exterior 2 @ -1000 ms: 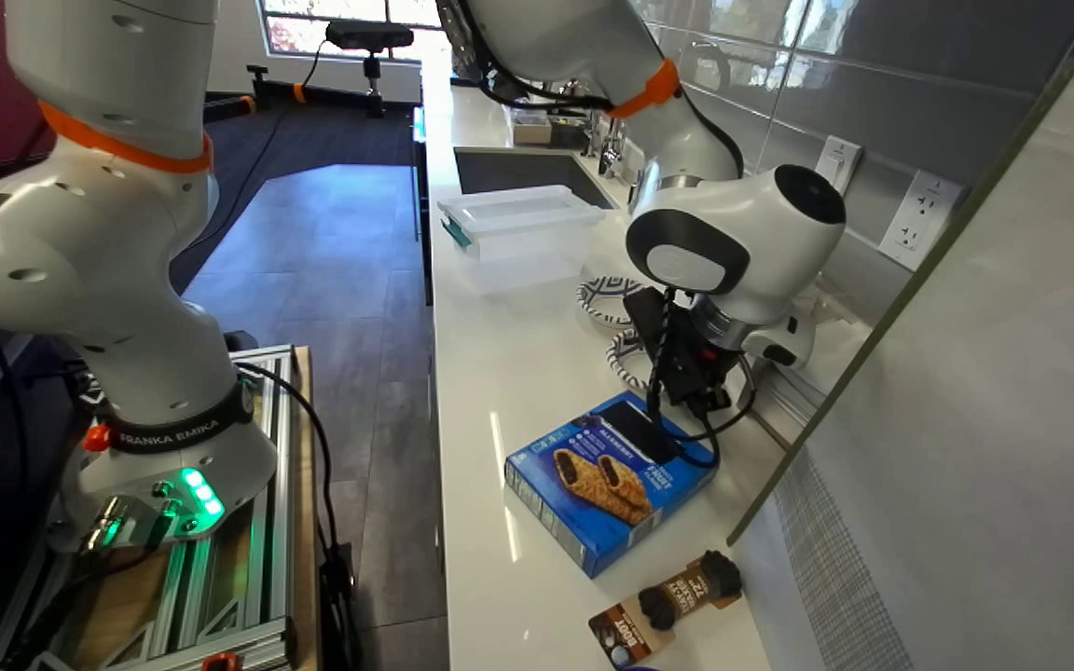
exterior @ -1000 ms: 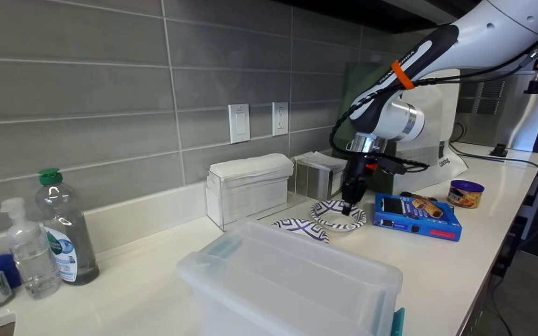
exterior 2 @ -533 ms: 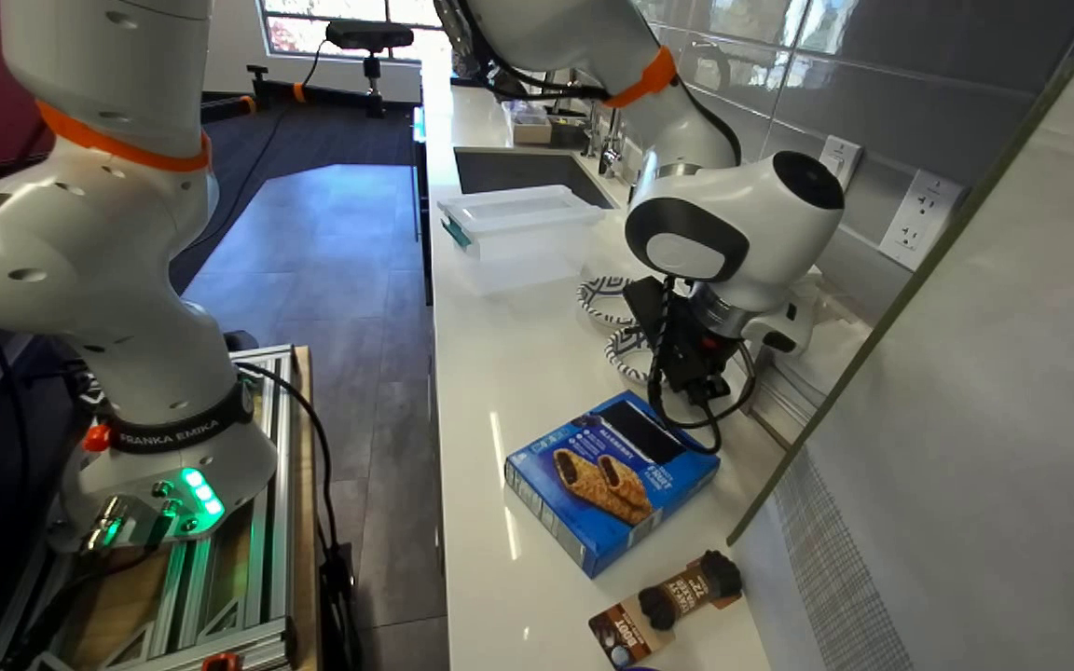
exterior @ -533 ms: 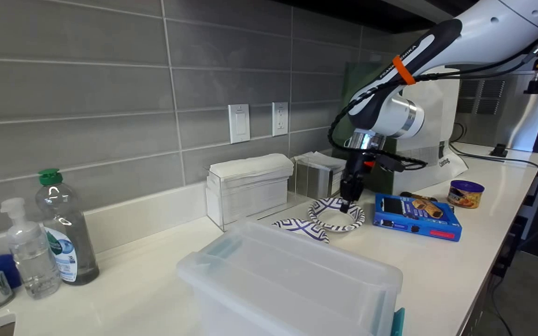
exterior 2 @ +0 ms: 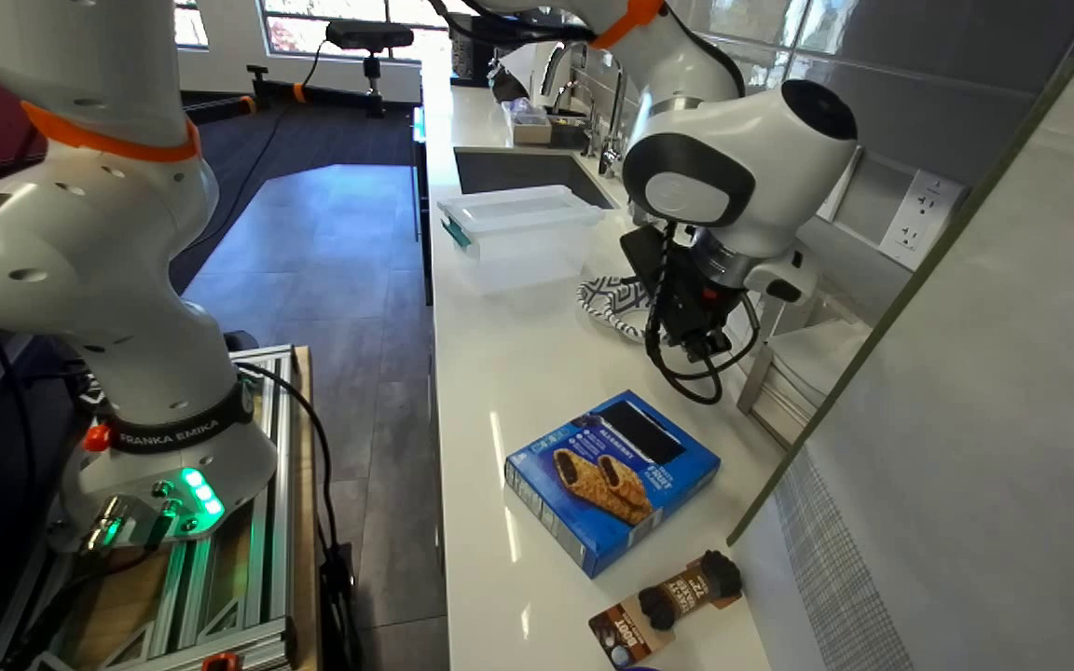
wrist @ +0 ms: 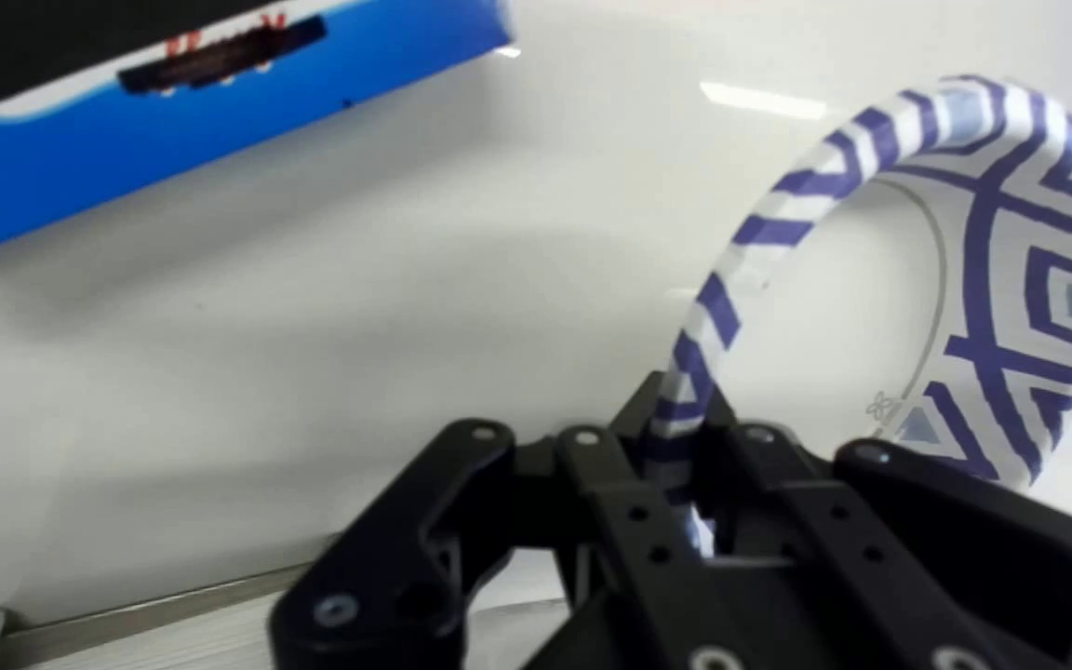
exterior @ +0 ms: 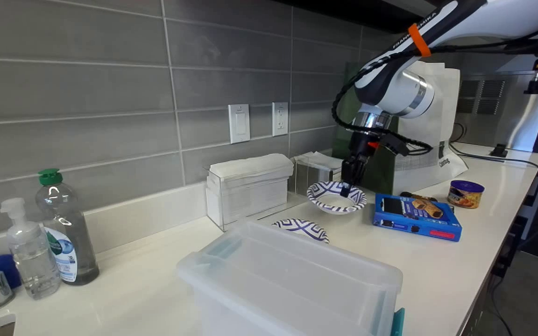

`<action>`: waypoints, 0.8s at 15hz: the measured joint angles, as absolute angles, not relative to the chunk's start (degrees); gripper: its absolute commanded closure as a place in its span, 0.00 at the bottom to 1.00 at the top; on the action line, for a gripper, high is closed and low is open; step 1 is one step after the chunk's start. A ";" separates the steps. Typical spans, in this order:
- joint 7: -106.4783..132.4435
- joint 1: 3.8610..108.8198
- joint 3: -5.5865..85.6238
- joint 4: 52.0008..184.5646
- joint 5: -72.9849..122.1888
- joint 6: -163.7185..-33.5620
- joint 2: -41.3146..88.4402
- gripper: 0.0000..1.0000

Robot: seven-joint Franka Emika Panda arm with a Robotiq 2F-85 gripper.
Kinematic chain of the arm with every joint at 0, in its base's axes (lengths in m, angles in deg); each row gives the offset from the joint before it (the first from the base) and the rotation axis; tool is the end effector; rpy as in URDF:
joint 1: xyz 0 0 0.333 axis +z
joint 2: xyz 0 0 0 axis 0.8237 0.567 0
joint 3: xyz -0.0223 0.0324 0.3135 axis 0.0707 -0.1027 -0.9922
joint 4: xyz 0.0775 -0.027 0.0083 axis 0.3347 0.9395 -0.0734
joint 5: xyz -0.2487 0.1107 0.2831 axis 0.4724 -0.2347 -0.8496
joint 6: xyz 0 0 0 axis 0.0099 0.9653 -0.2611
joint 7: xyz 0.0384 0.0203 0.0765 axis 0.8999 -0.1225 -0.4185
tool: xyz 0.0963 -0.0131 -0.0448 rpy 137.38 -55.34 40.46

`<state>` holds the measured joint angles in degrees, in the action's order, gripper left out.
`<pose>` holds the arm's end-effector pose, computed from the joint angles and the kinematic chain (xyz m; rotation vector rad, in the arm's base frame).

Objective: Stack the bowls together.

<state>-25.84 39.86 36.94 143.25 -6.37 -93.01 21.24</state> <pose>0.5641 -0.1530 0.3180 -2.7854 0.0138 -0.1670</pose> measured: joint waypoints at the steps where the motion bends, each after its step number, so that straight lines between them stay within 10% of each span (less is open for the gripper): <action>1: -25.84 40.01 36.86 143.31 -6.82 -90.50 20.54 0.98; 12: -23.98 46.85 33.98 145.69 -14.70 -85.88 20.72 0.98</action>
